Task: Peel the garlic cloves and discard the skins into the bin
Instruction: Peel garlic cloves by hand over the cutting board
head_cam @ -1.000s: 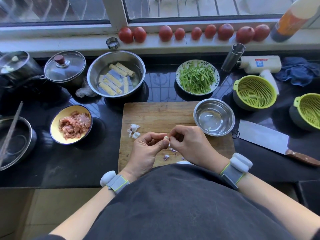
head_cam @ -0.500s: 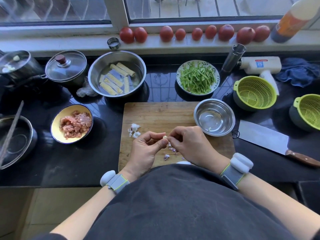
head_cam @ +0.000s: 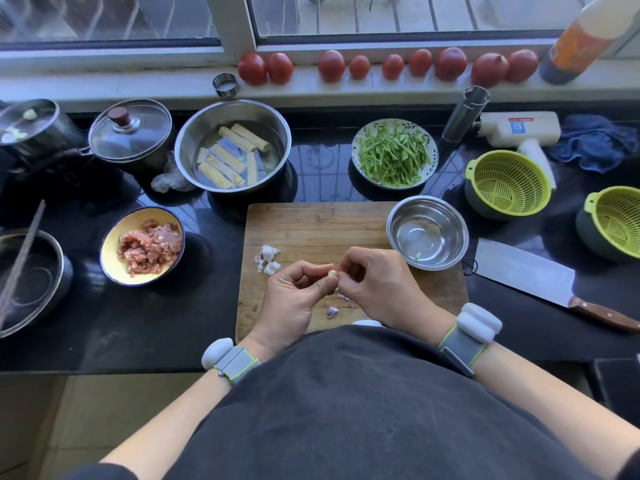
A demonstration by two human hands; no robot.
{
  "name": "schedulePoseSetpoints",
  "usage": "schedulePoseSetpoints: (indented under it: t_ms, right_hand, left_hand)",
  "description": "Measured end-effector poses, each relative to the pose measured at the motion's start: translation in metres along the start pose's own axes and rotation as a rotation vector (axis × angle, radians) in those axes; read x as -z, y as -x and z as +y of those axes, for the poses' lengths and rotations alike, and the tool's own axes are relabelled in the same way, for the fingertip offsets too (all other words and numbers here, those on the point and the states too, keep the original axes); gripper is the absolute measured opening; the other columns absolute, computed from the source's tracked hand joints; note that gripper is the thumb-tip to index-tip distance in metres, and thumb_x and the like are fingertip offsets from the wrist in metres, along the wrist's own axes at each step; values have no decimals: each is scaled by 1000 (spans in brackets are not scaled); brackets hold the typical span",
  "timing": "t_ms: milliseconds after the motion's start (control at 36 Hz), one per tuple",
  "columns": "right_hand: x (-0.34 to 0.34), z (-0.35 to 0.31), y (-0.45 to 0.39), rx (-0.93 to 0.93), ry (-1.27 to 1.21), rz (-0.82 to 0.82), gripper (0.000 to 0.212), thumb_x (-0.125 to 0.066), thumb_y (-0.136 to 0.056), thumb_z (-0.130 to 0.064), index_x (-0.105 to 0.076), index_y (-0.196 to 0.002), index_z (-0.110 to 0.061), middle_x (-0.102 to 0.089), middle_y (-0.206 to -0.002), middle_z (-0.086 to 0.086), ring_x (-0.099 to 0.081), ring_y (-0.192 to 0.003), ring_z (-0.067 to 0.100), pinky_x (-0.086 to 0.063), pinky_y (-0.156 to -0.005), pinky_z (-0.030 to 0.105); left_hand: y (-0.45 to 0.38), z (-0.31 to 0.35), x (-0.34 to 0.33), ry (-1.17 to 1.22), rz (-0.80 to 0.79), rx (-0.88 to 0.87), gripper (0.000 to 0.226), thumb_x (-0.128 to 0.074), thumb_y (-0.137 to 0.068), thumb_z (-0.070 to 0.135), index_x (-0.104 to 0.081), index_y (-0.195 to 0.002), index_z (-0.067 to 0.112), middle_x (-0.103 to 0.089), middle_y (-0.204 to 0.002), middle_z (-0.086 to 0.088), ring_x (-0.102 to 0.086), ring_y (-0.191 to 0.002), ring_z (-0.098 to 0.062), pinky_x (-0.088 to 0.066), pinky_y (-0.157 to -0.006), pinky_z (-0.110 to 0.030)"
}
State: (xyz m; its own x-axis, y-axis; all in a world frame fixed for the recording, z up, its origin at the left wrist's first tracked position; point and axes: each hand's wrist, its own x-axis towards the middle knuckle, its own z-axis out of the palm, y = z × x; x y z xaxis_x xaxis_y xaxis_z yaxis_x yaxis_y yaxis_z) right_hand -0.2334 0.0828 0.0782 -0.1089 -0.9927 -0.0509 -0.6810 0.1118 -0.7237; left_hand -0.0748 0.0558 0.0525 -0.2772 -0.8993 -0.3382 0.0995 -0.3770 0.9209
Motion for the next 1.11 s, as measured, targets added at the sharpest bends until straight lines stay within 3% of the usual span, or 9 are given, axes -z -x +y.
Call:
schedulePoseSetpoints:
  t_ms: [111,222,500,722,806,889,944,1000,1111]
  right_hand:
    - [-2,1,0,-3,-15,21,16,-70,-79,-28,-59,-67,-29,-56,-56,-12,-55,-58,9,-43,-56,23]
    - [-3,1,1,-49,-71,19,14,-71,-80,-25,-63,-70,-21,-59,-59,-9,-56,-59,10,-46,-58,25]
    - [-4,4,3,-136,-215,-1,21,-71,-82,-19,-61,-66,-26,-58,-57,-11,-51,-55,4,-41,-57,16]
    - [0,6,2,-187,-161,7,17,-65,-84,-15,-60,-68,-20,-59,-59,-6,-57,-60,12,-45,-60,24]
    - [-3,15,0,-264,-42,-9,20,-56,-88,-22,-56,-68,-21,-59,-65,-5,-58,-70,21,-45,-66,35]
    - [-7,27,1,-289,95,-88,32,-51,-97,-27,-47,-65,-22,-55,-66,-5,-55,-73,27,-39,-67,35]
    - [-8,31,3,-239,114,-122,18,-52,-95,-17,-57,-78,-22,-62,-77,-4,-59,-79,24,-46,-72,35]
    - [-6,28,5,-201,50,-118,20,-52,-89,-7,-66,-94,-21,-66,-85,-6,-60,-79,14,-51,-75,32]
    - [-2,14,3,-125,-73,-97,12,-64,-89,-12,-74,-90,-20,-68,-69,-10,-61,-62,6,-52,-64,23]
  left_hand:
    - [-1,-3,2,84,-21,37,15,-80,-69,11,-78,-83,14,-74,-84,-11,-67,-88,-29,-54,-94,-48]
    - [0,-3,-1,187,-25,92,14,-79,-71,10,-79,-84,14,-73,-86,-13,-66,-89,-31,-51,-99,-53]
    - [1,0,-3,319,-4,134,22,-74,-74,6,-71,-95,2,-74,-88,-13,-72,-78,-21,-61,-78,-31]
    - [0,1,-1,407,32,154,20,-72,-77,3,-70,-96,1,-72,-96,-17,-72,-79,-23,-61,-73,-26]
    - [-1,-1,0,357,29,151,21,-73,-76,6,-72,-97,3,-73,-98,-18,-72,-80,-24,-61,-75,-28]
    - [-1,-4,1,247,21,146,23,-74,-77,7,-74,-100,4,-75,-96,-15,-71,-81,-25,-61,-76,-28]
    - [-1,-5,2,156,22,122,19,-71,-83,0,-75,-101,6,-76,-96,-12,-72,-83,-24,-61,-77,-27]
    - [-3,-6,4,58,20,93,20,-69,-87,-5,-75,-101,8,-77,-96,-9,-72,-86,-24,-60,-81,-29]
    - [-4,-7,5,-85,27,60,18,-74,-85,0,-75,-99,11,-78,-90,-7,-74,-85,-23,-60,-85,-34]
